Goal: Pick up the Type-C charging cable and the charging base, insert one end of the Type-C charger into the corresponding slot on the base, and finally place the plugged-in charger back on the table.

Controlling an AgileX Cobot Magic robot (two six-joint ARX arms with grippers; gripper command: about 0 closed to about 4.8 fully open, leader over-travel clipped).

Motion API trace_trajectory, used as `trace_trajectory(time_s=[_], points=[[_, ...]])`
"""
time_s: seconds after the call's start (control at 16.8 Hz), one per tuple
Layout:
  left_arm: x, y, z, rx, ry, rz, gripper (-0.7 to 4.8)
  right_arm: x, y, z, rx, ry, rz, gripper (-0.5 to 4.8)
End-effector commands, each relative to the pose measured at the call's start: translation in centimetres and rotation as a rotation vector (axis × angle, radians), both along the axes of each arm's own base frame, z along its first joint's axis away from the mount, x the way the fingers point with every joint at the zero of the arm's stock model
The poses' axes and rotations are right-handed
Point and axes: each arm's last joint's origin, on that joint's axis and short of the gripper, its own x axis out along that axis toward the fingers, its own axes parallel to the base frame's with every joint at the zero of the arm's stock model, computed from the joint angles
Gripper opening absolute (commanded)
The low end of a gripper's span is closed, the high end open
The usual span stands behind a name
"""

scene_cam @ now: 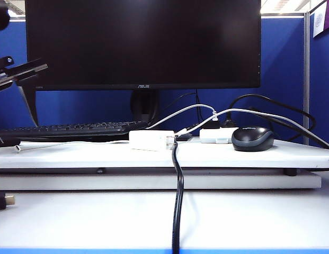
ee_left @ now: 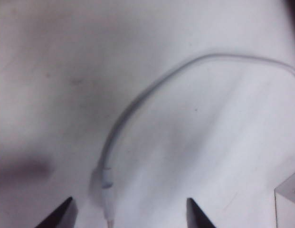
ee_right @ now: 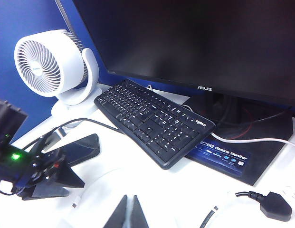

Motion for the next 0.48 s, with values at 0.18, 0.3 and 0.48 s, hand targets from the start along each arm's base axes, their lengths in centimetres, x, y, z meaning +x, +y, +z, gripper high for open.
trace_trajectory(time_s=[0.18, 0.3, 0.48], points=[[0.4, -0.4, -0.7, 0.019, 0.064, 0.009, 3.04, -0.1, 0.0, 0.4, 0.009, -0.021, 0.005, -0.05], [0.6, -0.4, -1.1, 0.022, 0.081, 0.012, 3.04, -0.1, 0.0, 0.4, 0.009, -0.020, 0.006, -0.05], [0.6, -0.4, -1.1, 0.031, 0.088, 0.047, 3.04, -0.1, 0.0, 0.4, 0.008, -0.020, 0.006, -0.05]])
